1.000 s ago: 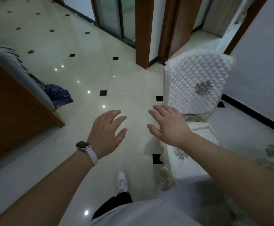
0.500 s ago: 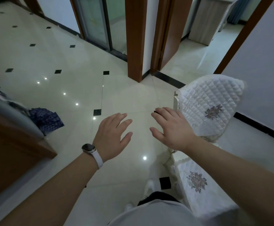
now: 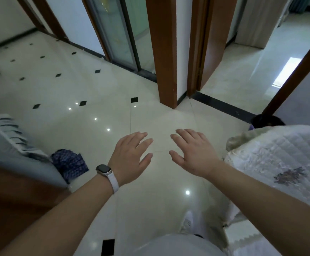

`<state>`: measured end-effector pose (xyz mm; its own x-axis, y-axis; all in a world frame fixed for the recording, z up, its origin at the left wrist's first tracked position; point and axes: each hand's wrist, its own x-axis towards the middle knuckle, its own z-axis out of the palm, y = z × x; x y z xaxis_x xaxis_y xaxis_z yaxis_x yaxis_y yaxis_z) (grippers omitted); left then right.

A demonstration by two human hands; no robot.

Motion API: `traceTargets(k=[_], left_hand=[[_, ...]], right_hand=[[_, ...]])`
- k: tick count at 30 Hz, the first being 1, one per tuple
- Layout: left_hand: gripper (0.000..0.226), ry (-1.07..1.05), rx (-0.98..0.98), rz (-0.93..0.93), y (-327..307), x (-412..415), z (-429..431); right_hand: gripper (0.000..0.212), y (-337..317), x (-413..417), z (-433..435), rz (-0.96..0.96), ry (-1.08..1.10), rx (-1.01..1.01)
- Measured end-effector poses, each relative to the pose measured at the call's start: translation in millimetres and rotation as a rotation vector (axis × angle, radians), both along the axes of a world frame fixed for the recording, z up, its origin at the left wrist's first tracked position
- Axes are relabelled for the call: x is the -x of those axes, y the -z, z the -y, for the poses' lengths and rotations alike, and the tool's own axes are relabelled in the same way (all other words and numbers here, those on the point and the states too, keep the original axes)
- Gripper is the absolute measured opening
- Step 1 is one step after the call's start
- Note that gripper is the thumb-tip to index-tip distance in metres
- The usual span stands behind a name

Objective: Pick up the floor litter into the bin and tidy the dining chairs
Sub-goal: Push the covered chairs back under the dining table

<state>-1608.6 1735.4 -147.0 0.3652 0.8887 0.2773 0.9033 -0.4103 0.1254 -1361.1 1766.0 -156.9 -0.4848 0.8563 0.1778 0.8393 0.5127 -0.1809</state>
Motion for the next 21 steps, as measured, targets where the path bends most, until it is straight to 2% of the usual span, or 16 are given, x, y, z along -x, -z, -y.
traceTargets(k=[5, 13, 21], left_hand=[[0.043, 0.030, -0.059, 0.009, -13, -20, -87], [0.045, 0.154, -0.030, 0.065, 4, -38, -195], [0.047, 0.403, -0.002, 0.097, 24, -57, -360]], right_hand=[[0.057, -16, -20, -82, 0.083, 0.028, 0.010], [0.059, -7, -50, -157, 0.135, 0.174, 0.071], [0.057, -5, -63, -248, 0.200, 0.408, 0.106]])
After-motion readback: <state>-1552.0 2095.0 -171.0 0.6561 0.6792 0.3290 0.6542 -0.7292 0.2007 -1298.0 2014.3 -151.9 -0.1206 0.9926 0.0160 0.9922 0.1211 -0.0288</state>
